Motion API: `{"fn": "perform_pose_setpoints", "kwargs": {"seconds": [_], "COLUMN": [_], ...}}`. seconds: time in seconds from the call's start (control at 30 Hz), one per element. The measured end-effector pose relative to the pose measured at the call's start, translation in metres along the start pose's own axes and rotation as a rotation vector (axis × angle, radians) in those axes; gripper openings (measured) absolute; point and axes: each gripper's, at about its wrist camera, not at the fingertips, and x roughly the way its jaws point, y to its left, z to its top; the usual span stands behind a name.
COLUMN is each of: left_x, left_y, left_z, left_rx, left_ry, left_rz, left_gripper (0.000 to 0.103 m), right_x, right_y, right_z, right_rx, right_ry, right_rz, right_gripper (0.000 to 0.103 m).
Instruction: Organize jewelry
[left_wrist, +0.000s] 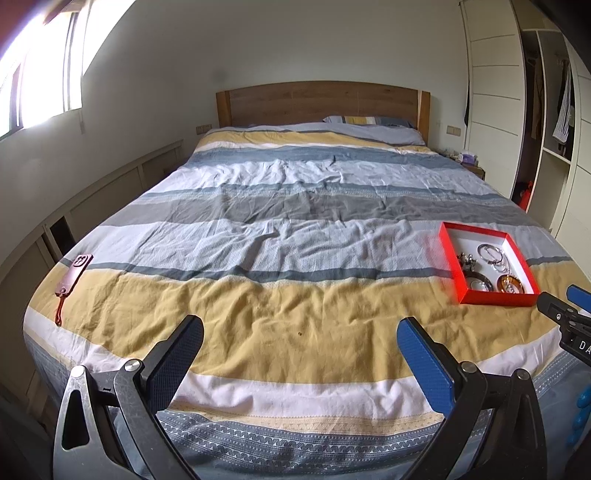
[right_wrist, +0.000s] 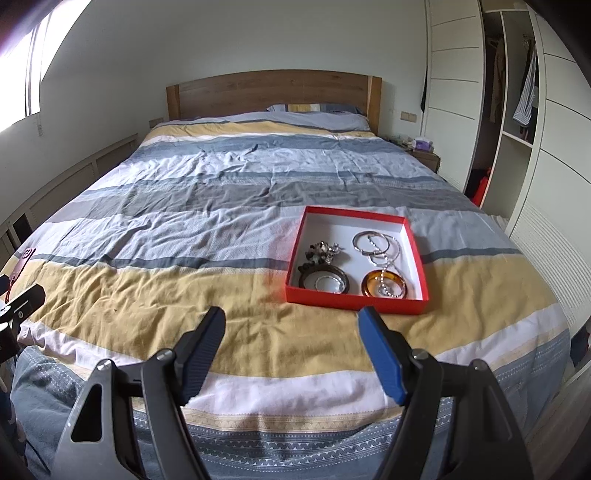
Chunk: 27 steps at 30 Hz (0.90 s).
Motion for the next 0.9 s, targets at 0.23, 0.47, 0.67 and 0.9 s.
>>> {"fn": "perform_pose_setpoints", "kwargs": {"seconds": [0.23, 0.47, 0.67, 0.9], "left_x": [0.017, 0.034, 0.044, 0.052], "left_y": [0.002, 0.004, 0.003, 0.006], "left_z": [-0.006, -0.011, -0.014, -0.013], "left_rx": [0.001, 0.002, 0.008, -0.001], "left_ry": [0.034, 0.066, 0.086, 0.099], "left_rz": [-0.004, -0.008, -0.010, -0.002], "left_gripper": [0.102, 0.102, 0.102, 0.102], "right_x": [0.016, 0.034, 0.044, 0.052], "right_y": [-0.002, -0.003, -0.005, -0.008], "right_z": [-0.006, -0.012, -0.015, -0.016], "right_rx": [0.002, 0.004, 0.013, 0.022], "right_ry": [0.035, 0.067, 0.084, 0.097], "right_rz": [-0.010, -0.018, -0.029, -0.033], "right_gripper": [0.073, 0.073, 0.073, 0.073]}}
